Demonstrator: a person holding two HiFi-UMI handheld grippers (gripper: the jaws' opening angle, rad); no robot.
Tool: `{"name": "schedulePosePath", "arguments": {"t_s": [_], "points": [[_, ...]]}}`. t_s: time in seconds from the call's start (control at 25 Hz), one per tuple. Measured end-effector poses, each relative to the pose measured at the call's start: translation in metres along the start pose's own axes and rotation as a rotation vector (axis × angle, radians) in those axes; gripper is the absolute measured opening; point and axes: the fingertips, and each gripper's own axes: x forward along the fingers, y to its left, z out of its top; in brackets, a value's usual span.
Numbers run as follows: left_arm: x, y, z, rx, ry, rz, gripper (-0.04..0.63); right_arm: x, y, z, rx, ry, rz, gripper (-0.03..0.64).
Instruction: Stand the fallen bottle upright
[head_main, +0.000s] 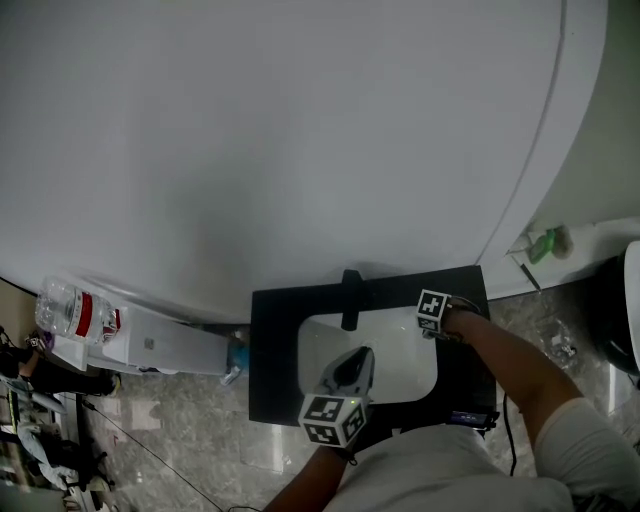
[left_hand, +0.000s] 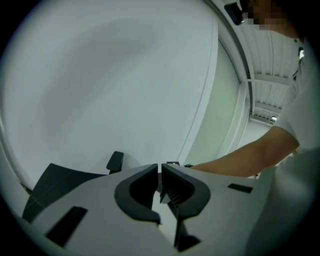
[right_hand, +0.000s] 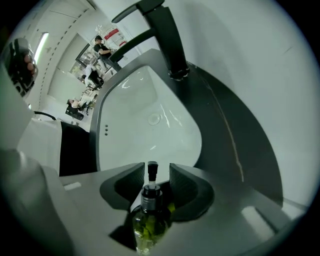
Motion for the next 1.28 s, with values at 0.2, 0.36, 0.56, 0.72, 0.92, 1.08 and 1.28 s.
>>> {"name": "schedulePosePath", "arguments": {"t_s": [0.2, 0.36, 0.56, 0.72, 0.92, 1.08, 1.28], "points": [[0.000, 0.013, -0.002, -0.030, 0.001, 0.022, 0.009, 0.012, -0.002, 0.005, -0.019, -0.006, 0.010, 0.062], [0.001, 0.014, -0.002, -0.035, 0.000, 0.026, 0.009, 0.011, 0.004, 0.006, -0.053, -0.008, 0.024, 0.056], [0.003, 0.010, 0.001, -0.019, -0.007, 0.019, 0.009, -0.017, 0.014, 0.019, -0.107, -0.144, -0.002, 0.055], [0.004, 0.003, 0.006, -0.001, -0.023, 0.005, 0.009, -0.055, 0.022, 0.029, -0.138, -0.318, -0.045, 0.055], [0.005, -0.007, 0.012, 0.009, -0.040, -0.014, 0.009, -0.096, 0.026, 0.022, -0.090, -0.500, -0.135, 0.055], [0.010, -0.019, 0.015, 0.020, -0.049, -0.033, 0.009, -0.122, 0.039, 0.004, -0.044, -0.639, -0.208, 0.055], [0.019, -0.041, 0.029, 0.067, -0.091, -0.054, 0.009, -0.144, 0.055, -0.034, 0.033, -0.759, -0.310, 0.055]]}}
